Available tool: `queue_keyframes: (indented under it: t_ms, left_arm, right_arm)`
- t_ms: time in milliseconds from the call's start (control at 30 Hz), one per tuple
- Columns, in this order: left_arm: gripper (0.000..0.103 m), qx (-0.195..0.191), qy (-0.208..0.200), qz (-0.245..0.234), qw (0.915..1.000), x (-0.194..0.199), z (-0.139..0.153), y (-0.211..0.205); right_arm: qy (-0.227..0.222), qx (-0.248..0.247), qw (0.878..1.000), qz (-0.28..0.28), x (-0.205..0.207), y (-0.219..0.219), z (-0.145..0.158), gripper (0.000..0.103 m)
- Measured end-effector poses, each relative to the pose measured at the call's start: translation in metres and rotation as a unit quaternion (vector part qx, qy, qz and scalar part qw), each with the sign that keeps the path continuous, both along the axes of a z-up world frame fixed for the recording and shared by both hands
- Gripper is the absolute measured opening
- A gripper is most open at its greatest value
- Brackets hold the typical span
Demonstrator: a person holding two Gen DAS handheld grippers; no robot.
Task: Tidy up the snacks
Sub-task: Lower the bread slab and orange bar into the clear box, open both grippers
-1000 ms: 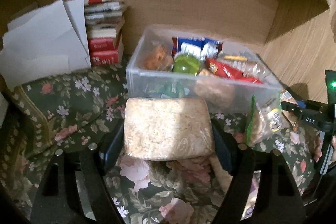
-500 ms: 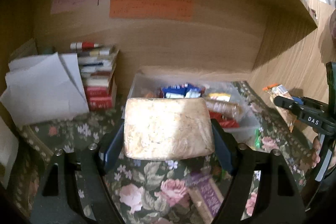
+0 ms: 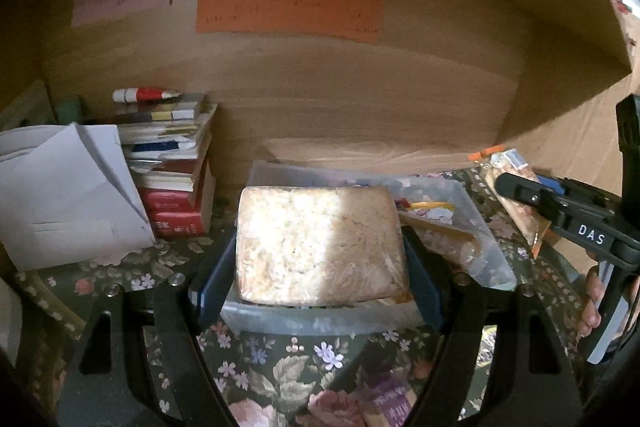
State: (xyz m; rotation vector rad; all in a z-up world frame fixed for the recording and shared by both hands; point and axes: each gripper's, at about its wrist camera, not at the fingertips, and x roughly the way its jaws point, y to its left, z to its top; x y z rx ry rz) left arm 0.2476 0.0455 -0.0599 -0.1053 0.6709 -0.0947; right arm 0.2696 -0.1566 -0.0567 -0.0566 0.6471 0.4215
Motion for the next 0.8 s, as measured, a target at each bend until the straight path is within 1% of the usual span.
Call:
queue_keyframes:
  t_ms: [100,367,500,667,700,733,767,800]
  left_arm:
    - [0.077,0.004,0.011,0.002,0.9999,0.011,-0.009,0.001]
    - [0.077,0.011,0.036,0.000,0.9993,0.033,-0.032,0.003]
    - [0.078,0.009,0.045,-0.004,0.9989,0.039,-0.039,0.002]
    - [0.078,0.007,0.059,-0.008,0.9982,0.043,-0.046,0.000]
    - [0.079,0.004,0.059,-0.009,0.9982,0.043,-0.046,0.000]
    - [0.079,0.005,0.055,-0.007,0.9984,0.043,-0.045,-0.001]
    - [0.080,0.007,0.050,-0.005,0.9987,0.043,-0.043,-0.001]
    - [0.080,0.013,0.043,-0.003,0.9990,0.040,-0.040,-0.003]
  right_arm:
    - [0.010,-0.011,1.000,0.002,0.014,0.009,-0.006,0.029]
    - [0.058,-0.022,0.998,0.008,0.045,0.021,-0.034,0.029]
    - [0.067,-0.022,0.997,0.013,0.049,0.024,-0.038,0.029]
    - [0.066,-0.028,0.997,0.023,0.045,0.030,-0.038,0.030]
    - [0.067,-0.030,0.997,0.025,0.045,0.030,-0.038,0.031]
    - [0.067,-0.031,0.997,0.026,0.044,0.030,-0.037,0.034]
    - [0.065,-0.032,0.997,0.025,0.042,0.030,-0.036,0.041]
    - [0.060,-0.033,0.997,0.024,0.039,0.029,-0.035,0.045]
